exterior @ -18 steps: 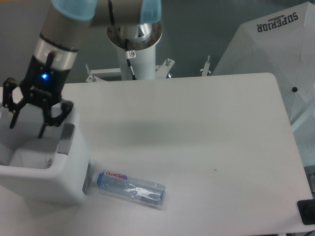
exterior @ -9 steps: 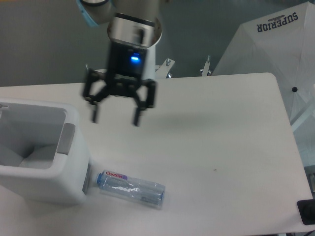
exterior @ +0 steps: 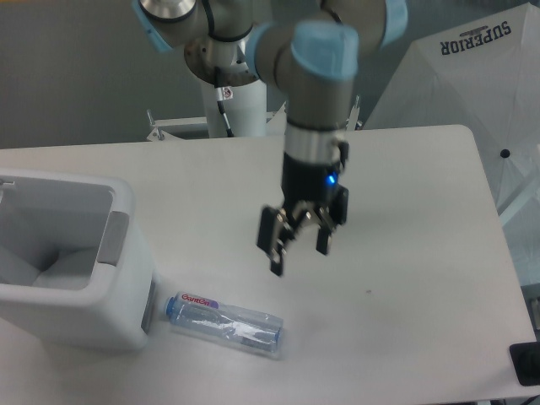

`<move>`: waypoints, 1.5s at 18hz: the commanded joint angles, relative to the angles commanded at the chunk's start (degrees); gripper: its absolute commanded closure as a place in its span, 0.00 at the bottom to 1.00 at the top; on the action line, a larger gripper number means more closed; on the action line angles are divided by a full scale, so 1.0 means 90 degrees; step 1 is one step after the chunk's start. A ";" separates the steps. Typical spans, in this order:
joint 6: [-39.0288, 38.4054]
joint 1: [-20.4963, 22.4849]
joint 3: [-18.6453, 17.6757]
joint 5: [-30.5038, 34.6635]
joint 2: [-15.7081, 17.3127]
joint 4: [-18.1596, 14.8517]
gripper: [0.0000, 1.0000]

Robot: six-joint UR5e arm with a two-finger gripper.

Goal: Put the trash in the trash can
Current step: 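Move the gripper over the clear water bottle and lower it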

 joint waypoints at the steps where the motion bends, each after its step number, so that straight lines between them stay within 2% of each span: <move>1: -0.0108 0.0000 0.0001 0.0001 -0.0108 0.0000 0.00; 6: -0.0119 -0.0185 0.0098 0.0049 -0.0703 0.0010 0.00; 9: -0.0128 -0.0419 0.0313 0.0381 -0.1103 0.0039 0.00; 11: -0.0138 -0.0566 0.0314 0.0625 -0.1299 0.0039 0.00; 19: -0.0489 -0.0752 0.0353 0.1133 -0.1495 0.0020 0.00; 27: -0.0958 -0.0957 0.0528 0.1114 -0.1642 0.0010 0.00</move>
